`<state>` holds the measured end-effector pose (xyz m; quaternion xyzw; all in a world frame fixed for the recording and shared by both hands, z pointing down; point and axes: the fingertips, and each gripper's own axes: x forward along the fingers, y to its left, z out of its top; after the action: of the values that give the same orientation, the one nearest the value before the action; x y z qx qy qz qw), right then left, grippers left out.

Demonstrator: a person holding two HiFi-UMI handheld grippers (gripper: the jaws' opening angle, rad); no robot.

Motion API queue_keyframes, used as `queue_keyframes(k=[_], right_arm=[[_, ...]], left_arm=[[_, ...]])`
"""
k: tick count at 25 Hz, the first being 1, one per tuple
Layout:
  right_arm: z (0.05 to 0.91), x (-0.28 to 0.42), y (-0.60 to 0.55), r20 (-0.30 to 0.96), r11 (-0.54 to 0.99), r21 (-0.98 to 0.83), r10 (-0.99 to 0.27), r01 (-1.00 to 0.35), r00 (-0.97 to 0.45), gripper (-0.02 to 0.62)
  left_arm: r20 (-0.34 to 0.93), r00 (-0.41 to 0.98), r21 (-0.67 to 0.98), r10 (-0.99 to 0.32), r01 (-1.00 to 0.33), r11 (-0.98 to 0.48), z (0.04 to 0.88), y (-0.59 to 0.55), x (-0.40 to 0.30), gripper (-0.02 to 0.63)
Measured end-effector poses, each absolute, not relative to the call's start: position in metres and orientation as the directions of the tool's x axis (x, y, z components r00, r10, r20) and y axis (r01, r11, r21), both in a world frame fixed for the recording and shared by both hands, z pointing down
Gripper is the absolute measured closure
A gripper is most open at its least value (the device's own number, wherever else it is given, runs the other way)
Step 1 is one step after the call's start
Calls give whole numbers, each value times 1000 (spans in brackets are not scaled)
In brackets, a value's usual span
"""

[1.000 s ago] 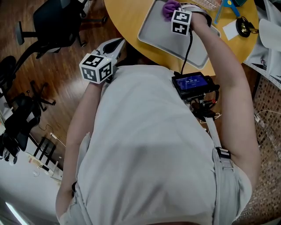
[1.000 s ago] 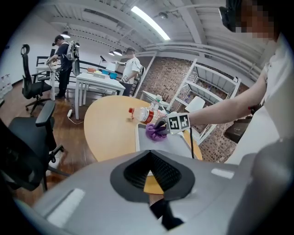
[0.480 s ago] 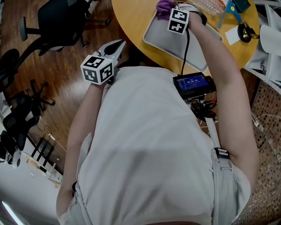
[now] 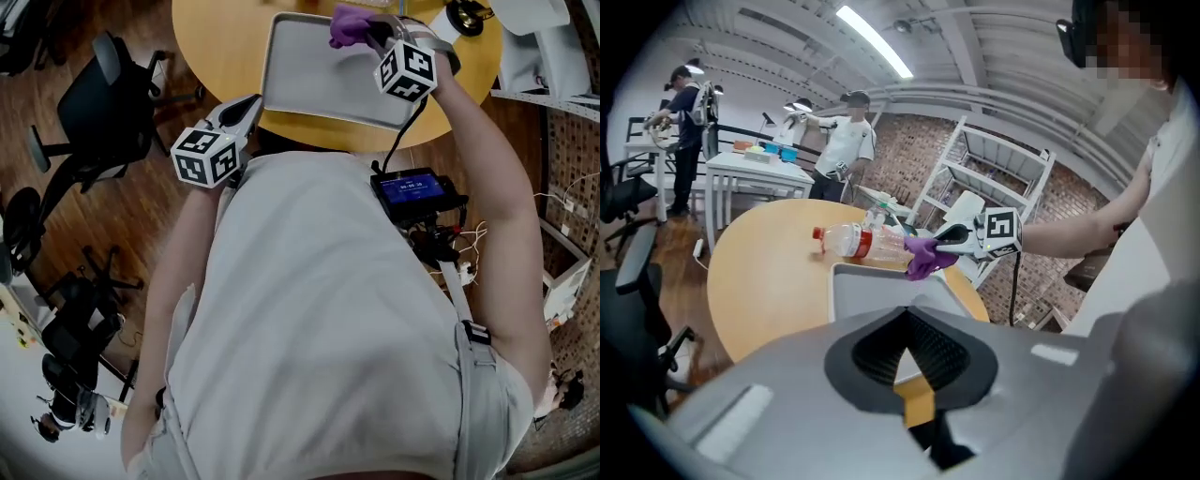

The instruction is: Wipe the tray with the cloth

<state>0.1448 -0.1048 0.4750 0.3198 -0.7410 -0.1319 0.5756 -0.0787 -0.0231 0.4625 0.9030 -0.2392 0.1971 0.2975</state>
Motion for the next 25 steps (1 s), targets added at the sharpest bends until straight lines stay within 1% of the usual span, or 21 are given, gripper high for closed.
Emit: queue_keyframes(k=[3,7,9,12,15,18,20,25], right_arm=[[452,216,-77,734,675,605,-679,-422,-33,548],[452,287,-63,703,558,643,-701,-525,117,548],[466,312,-51,717,533,637,-676,-557,174,548],[524,335,-22,800,572,563,-558,-596,220,546],[591,345,11,874,637,472,-430,-610,228,546],[632,338,28,920,693,378,-356,-614,165,541],[645,329,34,933,707,341,-334,-620,133,537],[647,325,33,934,694,321,-347,-645,91,524]], left_arm=[[490,828,442,-272,-505,-742,457,-16,-48,606],[495,835,445,-239,-480,-756,474,-22,-35,606],[500,836,446,-224,-471,-761,480,-19,-30,606],[516,830,441,-211,-468,-766,485,-9,-23,606],[534,817,419,-218,-480,-771,483,2,-21,606],[555,793,388,-251,-513,-766,479,8,-26,606],[564,779,376,-276,-539,-753,477,10,-38,606],[562,764,371,-318,-576,-728,479,2,-52,606]])
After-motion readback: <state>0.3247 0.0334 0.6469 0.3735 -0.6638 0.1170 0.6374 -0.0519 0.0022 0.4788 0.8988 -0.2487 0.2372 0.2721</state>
